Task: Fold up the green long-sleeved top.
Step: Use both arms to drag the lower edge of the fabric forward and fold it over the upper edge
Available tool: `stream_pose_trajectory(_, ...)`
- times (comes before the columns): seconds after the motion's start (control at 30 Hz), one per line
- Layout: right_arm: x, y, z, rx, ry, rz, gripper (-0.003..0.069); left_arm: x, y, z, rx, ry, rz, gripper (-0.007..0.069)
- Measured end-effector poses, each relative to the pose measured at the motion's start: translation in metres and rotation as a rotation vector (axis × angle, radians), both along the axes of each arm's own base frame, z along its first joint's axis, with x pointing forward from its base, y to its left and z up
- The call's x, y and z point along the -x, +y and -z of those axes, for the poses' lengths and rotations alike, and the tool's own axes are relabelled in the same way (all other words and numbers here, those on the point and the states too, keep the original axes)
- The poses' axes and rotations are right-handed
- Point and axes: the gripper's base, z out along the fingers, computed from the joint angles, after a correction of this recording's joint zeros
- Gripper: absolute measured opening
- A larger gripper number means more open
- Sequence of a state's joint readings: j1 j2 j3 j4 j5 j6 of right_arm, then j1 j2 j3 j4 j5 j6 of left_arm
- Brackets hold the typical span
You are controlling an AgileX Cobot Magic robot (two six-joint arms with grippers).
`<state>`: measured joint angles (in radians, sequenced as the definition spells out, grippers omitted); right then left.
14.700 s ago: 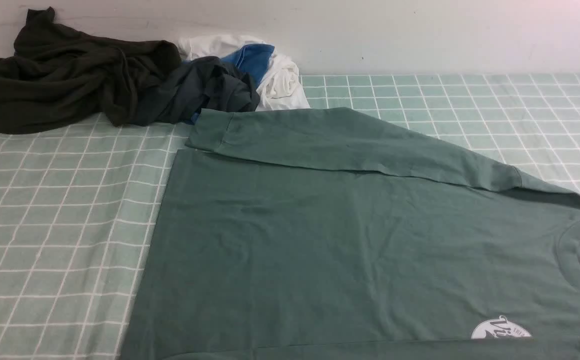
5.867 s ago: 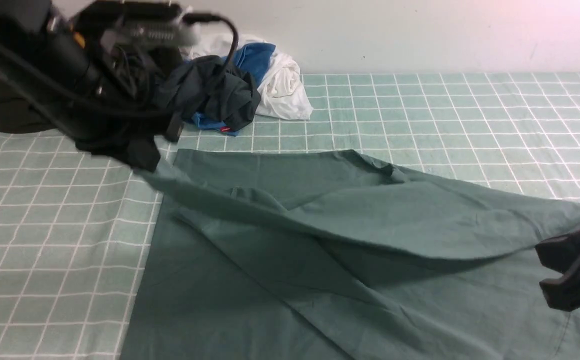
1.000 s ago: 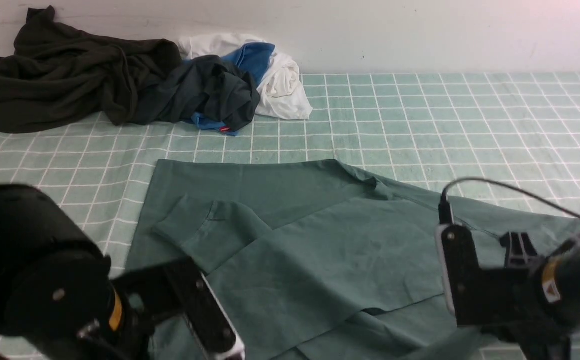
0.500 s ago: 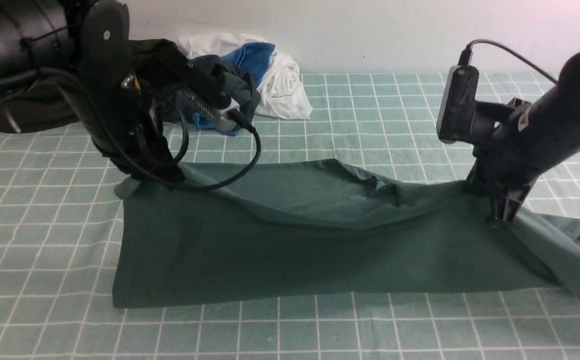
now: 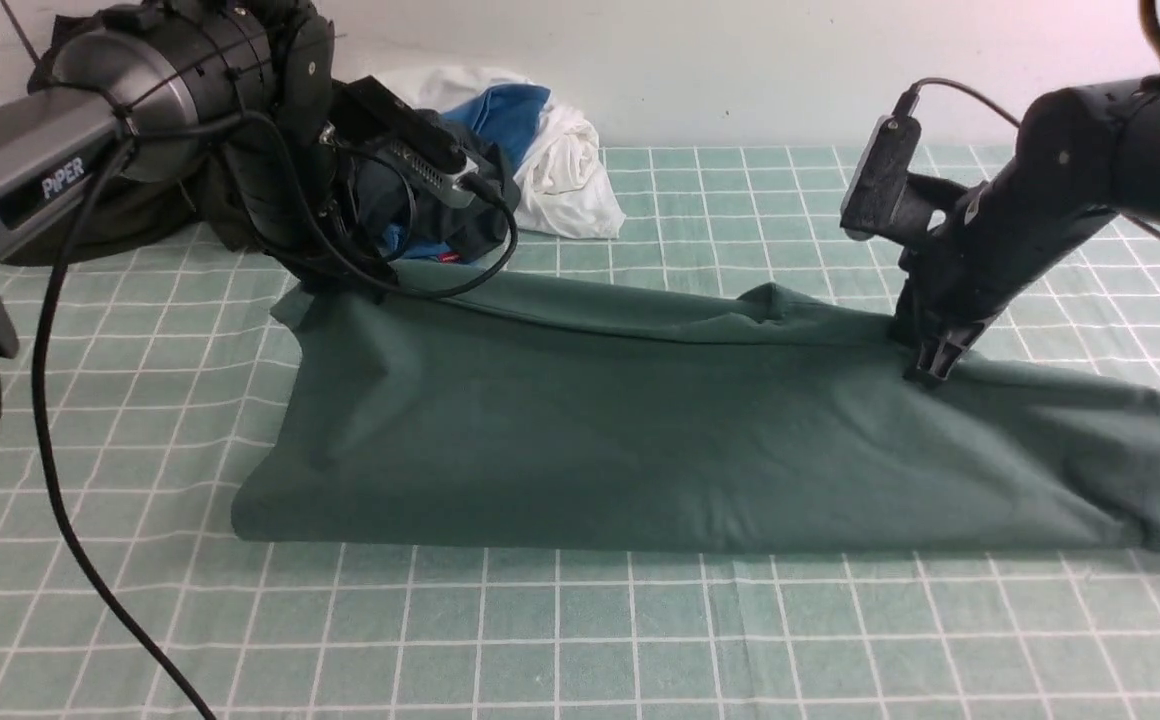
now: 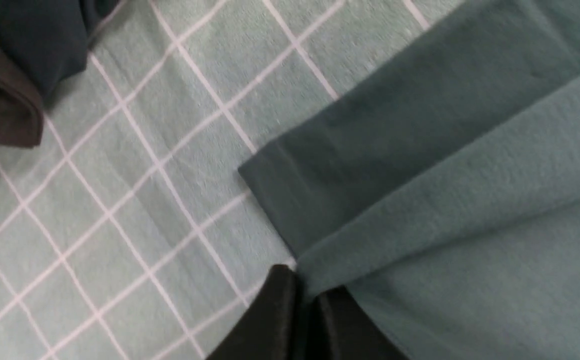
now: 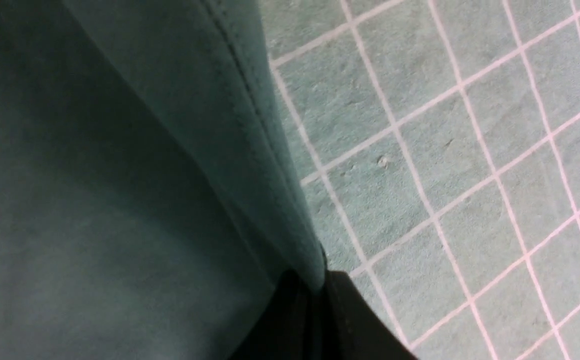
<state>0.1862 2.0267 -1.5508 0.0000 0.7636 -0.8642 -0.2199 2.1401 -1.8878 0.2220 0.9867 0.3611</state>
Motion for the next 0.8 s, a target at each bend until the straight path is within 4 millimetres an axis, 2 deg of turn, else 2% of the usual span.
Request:
stream_pose_trajectory(0.13,-0.009,0.001,0.015,-0.033,-0.031,0.043,0.0018,-0.009,0.001,0.015,0.000,-0.020,0.007,0.0011)
stream_pose_trajectory(0.23,-0.013,0.002,0.022,-0.058,-0.048,0.077,0.0036,-0.012,0.002,0.020,-0.002,-0.034,0.011,0.0026)
stream_pose_trajectory(0.43,-0.026,0.000,0.013,-0.213,-0.152,0.297,0.0195,-0.017,0.004,0.024,0.020,-0.065,-0.034,0.0155)
stream_pose_trajectory(0.57,-0.029,0.001,-0.004,-0.340,-0.137,0.486,0.0295,-0.019,0.013,0.016,0.053,-0.073,-0.160,0.0293)
stream_pose_trajectory(0.6,-0.029,0.001,-0.006,-0.346,-0.136,0.494,0.0301,-0.019,0.013,0.016,0.050,-0.068,-0.162,0.0293)
stream_pose_trajectory(0.63,-0.024,0.005,-0.010,-0.366,-0.094,0.537,0.0312,-0.019,0.015,0.008,0.053,-0.059,-0.210,0.0342)
stream_pose_trajectory(0.67,-0.020,0.010,-0.012,-0.370,-0.062,0.546,0.0313,-0.017,0.017,0.005,0.051,-0.042,-0.229,0.0358)
stream_pose_trajectory(0.8,-0.007,0.034,-0.004,-0.361,0.075,0.507,0.0301,-0.013,0.014,-0.005,0.060,0.006,-0.260,0.0381)
